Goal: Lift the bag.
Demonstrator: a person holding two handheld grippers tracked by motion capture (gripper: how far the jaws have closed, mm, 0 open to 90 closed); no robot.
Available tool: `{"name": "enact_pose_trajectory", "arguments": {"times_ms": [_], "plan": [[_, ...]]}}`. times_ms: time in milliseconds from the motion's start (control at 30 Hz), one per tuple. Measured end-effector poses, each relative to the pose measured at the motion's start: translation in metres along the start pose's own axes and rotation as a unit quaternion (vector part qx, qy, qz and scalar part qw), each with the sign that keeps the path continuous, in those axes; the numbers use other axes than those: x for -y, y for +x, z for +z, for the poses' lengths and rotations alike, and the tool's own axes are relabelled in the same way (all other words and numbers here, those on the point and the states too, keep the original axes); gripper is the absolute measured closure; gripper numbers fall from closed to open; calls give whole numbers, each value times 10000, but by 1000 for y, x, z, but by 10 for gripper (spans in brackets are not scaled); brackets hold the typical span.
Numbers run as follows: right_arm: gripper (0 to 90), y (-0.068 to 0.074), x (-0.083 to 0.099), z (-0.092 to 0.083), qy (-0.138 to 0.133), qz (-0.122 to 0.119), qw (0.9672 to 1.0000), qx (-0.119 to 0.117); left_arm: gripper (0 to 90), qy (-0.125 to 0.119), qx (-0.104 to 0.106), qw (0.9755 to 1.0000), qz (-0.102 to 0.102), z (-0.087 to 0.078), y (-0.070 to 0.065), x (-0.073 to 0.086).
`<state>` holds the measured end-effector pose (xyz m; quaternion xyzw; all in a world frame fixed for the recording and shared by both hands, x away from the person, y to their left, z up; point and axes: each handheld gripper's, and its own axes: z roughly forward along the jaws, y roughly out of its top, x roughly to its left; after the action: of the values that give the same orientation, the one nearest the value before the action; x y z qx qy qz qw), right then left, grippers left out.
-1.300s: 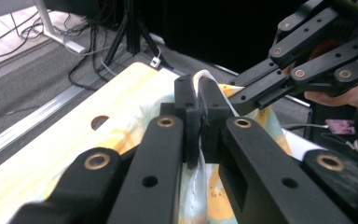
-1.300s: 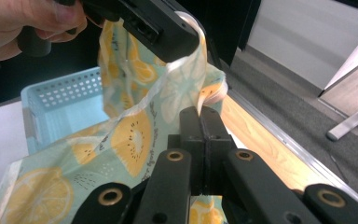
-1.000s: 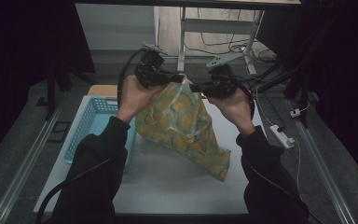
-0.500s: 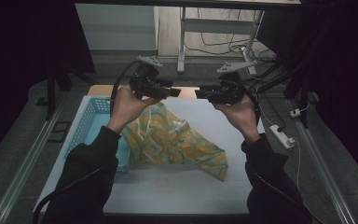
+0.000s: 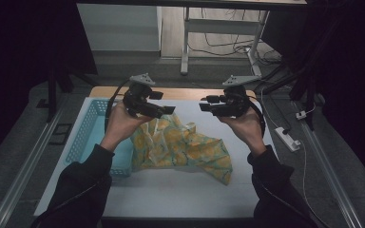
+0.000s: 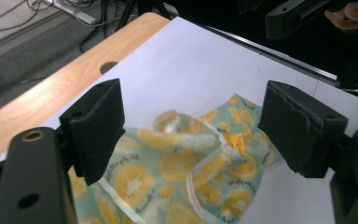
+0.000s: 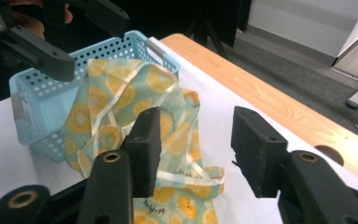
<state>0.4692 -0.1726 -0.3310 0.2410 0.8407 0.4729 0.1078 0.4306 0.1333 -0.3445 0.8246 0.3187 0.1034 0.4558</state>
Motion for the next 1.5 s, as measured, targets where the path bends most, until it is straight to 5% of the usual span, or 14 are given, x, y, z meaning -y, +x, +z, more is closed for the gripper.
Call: {"name": "enact_pose_trajectory", "arguments": {"times_ms": [367, 800, 1500], "plan": [[373, 7, 27, 13, 8, 100, 9999, -97, 106, 175, -47, 9997, -157, 1, -2, 36], [201, 19, 49, 17, 1, 188, 9998, -115, 3, 5, 54, 9995, -317, -9, -5, 73], [21, 28, 88, 21, 64, 106, 9998, 141, 0, 49, -94, 9988, -486, -19, -23, 127]]}}
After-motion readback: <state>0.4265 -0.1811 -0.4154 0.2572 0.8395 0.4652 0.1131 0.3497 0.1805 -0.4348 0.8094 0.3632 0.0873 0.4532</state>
